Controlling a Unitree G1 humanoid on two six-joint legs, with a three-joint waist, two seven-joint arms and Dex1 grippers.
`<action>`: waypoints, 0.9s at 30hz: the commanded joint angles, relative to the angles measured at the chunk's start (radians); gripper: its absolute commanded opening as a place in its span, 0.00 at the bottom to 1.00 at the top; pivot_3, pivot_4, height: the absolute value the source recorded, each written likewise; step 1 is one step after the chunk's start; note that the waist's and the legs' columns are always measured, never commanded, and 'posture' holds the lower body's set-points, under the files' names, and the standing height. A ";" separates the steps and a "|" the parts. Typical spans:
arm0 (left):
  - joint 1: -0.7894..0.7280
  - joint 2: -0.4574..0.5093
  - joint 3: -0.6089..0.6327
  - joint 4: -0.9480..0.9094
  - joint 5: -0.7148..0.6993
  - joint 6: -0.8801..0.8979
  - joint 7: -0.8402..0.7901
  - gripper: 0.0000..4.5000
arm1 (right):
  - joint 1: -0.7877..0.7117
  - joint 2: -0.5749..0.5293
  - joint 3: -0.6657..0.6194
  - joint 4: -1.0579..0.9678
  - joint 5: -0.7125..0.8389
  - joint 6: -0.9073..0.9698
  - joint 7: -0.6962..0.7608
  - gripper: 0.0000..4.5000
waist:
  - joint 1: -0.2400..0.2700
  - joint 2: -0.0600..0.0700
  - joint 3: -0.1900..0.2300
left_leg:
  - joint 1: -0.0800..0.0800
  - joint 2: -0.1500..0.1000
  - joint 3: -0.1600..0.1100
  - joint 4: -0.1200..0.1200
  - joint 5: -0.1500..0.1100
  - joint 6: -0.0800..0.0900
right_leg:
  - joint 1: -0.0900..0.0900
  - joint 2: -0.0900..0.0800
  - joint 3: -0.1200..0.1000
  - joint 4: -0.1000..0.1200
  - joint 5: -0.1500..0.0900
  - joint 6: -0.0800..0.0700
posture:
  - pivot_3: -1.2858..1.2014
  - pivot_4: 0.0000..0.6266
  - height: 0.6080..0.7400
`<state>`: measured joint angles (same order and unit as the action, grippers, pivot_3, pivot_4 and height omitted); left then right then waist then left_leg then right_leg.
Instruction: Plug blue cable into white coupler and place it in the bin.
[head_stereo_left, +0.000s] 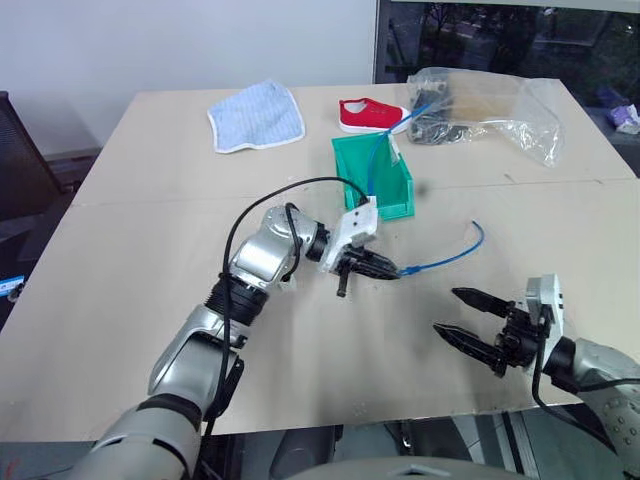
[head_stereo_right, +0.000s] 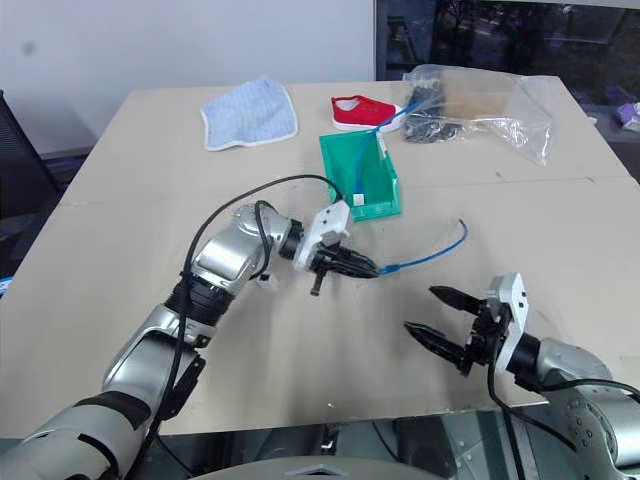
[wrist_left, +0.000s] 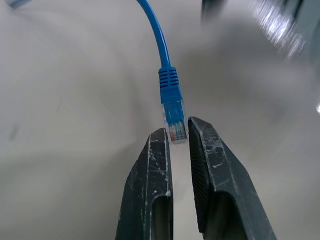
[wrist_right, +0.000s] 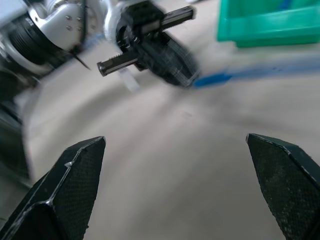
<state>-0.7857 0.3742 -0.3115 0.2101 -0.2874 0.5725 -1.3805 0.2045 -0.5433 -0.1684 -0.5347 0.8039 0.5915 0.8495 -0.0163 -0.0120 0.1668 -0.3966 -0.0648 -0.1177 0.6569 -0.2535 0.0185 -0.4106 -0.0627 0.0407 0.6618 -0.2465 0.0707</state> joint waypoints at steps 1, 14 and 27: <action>-0.013 -0.001 0.070 -0.109 -0.141 0.166 -0.005 0.01 | -0.070 0.036 0.013 -0.032 0.112 0.052 -0.055 1.00 | -0.001 0.000 0.000 | 0.000 0.000 0.000 0.000 0.000 0.000 | 0.000 0.000 0.000 0.000 0.000 0.000 | 0.52 0.24 1.00; -0.001 0.011 0.088 -0.159 -0.225 0.232 0.039 0.00 | -0.216 0.078 -0.011 -0.009 0.320 0.120 -0.164 0.59 | 0.004 0.000 0.000 | 0.000 0.000 0.000 0.000 0.002 -0.004 | 0.000 0.000 0.000 -0.001 0.000 0.000 | 0.52 0.24 1.00; 0.036 0.053 0.096 -0.227 -0.264 0.239 0.053 0.39 | -0.230 0.076 -0.010 -0.002 0.342 0.115 -0.187 0.00 | 0.002 0.000 0.000 | 0.000 0.000 0.000 0.000 0.002 -0.003 | 0.000 0.000 0.000 0.000 0.000 0.000 | 0.52 0.24 1.00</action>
<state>-0.7482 0.4257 -0.2408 0.0387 -0.5270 0.8159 -1.3412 -0.0165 -0.4641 -0.1706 -0.5033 1.1283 0.7163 0.6595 -0.0146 -0.0121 0.1665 -0.3963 -0.0649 -0.1173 0.6569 -0.2520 0.0158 -0.4107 -0.0626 0.0411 0.6618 -0.2464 0.0705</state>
